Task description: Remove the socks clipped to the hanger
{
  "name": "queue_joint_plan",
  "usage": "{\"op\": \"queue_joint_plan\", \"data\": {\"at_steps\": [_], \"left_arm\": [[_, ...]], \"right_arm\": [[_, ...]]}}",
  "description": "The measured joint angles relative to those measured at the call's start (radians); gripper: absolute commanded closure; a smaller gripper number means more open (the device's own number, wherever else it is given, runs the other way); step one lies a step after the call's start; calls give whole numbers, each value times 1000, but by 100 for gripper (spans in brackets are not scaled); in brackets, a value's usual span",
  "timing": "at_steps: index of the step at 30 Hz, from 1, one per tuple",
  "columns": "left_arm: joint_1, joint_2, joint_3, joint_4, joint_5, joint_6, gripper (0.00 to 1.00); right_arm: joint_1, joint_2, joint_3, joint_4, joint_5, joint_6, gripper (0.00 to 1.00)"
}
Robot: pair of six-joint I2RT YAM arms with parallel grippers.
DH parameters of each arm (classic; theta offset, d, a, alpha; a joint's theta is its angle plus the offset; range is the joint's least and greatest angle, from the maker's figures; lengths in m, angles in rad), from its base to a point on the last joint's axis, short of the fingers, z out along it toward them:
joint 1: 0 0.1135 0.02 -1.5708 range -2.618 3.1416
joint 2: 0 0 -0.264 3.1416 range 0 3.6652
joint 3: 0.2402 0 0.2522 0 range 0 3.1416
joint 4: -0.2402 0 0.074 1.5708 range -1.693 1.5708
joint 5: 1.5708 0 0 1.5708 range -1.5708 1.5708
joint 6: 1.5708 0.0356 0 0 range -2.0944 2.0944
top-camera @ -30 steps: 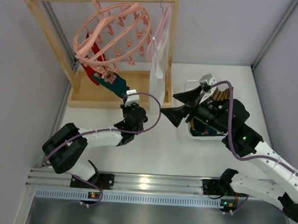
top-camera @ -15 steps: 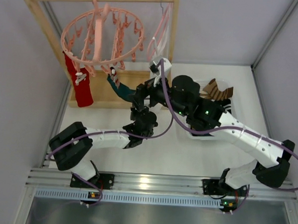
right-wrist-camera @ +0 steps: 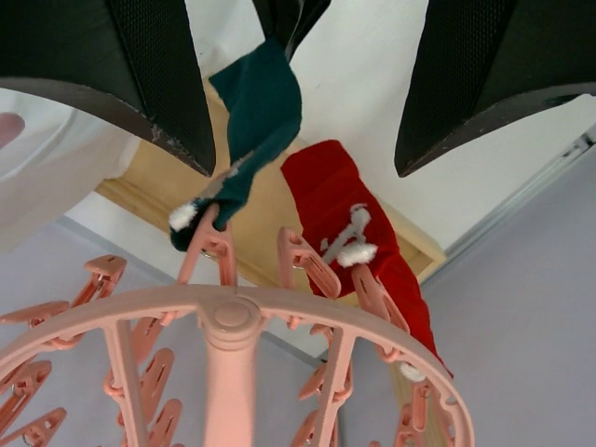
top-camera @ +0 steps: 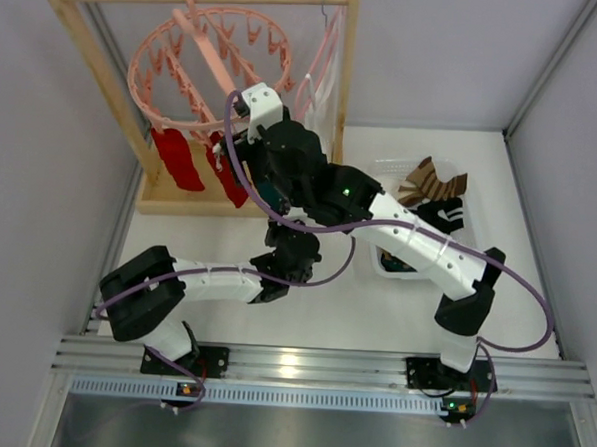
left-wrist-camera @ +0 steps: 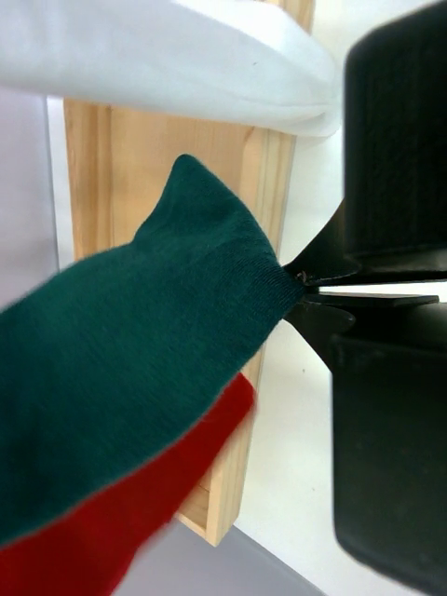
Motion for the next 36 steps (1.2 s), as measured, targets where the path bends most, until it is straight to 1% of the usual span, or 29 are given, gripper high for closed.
{"op": "queue_joint_plan", "data": {"at_steps": [6,11,19,32,36], "left_arm": [[-41,35,12,-1,-6,4,100],[-67,57,36,0,-18,8,100],[-97,81,54,0,-26,11,100],[-121,82,61,1,-37,11,100],[-132,82,67,3,-39,14,100]], "right_arm": [[-7,88,106,-45,73,-34,33],[-14,150,210,-61,130,-88,34],[-23,182,222,-63,183,-150,35],[-58,290,248,-18,194,-259,35],[-71,309,248,26,232,-297,37]]}}
